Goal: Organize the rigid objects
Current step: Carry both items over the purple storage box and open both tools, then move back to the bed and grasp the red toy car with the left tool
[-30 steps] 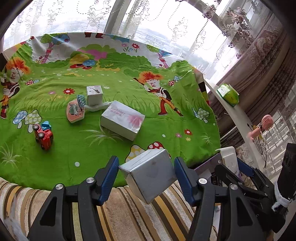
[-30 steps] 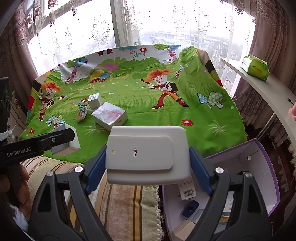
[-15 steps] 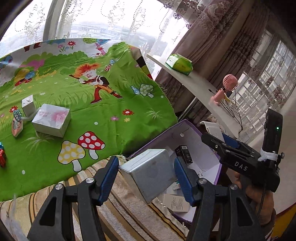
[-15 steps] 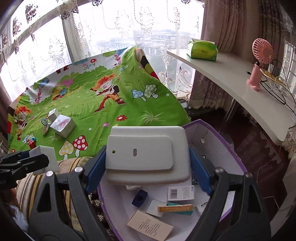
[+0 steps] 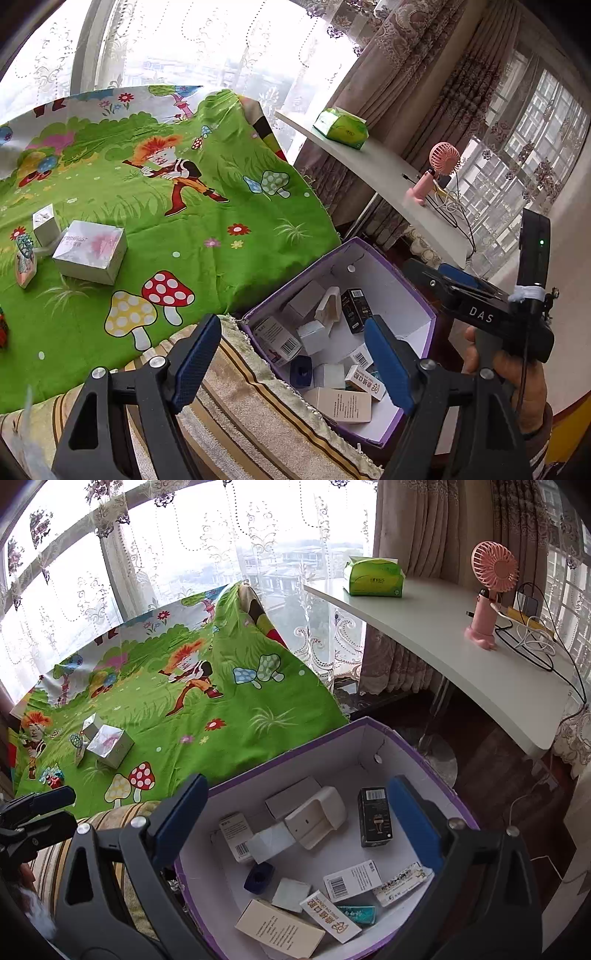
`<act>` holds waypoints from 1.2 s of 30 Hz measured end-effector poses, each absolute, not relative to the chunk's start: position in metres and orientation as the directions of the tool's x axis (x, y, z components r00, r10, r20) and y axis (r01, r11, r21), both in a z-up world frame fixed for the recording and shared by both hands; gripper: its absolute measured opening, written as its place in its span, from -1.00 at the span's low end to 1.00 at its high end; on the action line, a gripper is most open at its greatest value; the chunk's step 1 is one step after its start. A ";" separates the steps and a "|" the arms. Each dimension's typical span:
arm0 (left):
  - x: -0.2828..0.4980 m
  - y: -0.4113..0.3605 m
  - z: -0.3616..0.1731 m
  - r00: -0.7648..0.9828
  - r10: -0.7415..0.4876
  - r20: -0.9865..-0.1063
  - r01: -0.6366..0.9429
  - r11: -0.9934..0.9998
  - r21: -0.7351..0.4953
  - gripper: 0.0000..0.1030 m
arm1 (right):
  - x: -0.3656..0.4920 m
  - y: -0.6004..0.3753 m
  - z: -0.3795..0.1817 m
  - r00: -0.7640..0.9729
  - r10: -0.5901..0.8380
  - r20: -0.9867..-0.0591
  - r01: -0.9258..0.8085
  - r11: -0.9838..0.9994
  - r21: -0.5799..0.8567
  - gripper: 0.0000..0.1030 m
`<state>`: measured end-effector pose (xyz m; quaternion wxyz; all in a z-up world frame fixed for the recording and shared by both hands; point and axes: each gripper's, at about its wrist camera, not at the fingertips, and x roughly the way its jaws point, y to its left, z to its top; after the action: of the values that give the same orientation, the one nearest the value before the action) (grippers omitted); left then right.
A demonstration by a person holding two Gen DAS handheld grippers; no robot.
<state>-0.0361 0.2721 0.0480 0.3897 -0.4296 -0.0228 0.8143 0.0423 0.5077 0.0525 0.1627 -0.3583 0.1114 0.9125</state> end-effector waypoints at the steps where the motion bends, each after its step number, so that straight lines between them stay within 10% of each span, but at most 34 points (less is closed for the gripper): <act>1: -0.037 0.270 0.048 -0.331 0.653 -0.681 -0.611 -0.699 -0.373 0.57 | 0.042 0.506 0.052 -0.692 0.213 -0.690 -0.372 -0.924 0.088 0.92; 21: -0.058 0.224 0.054 -0.428 0.610 -0.666 -0.537 -0.765 -0.355 0.57 | 0.026 0.463 0.052 -0.704 0.122 -0.700 -0.246 -0.966 0.079 0.92; 36: -0.175 0.088 0.025 -0.440 0.233 -0.867 -0.203 -0.967 -0.157 0.27 | -0.018 0.401 0.042 -0.690 -0.022 -0.723 -0.096 -0.988 0.121 0.92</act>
<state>-0.1749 0.0883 0.0246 0.1284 -0.5133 -0.0149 0.8484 -0.0184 0.4014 0.0418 0.0202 -0.3929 0.0748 0.9163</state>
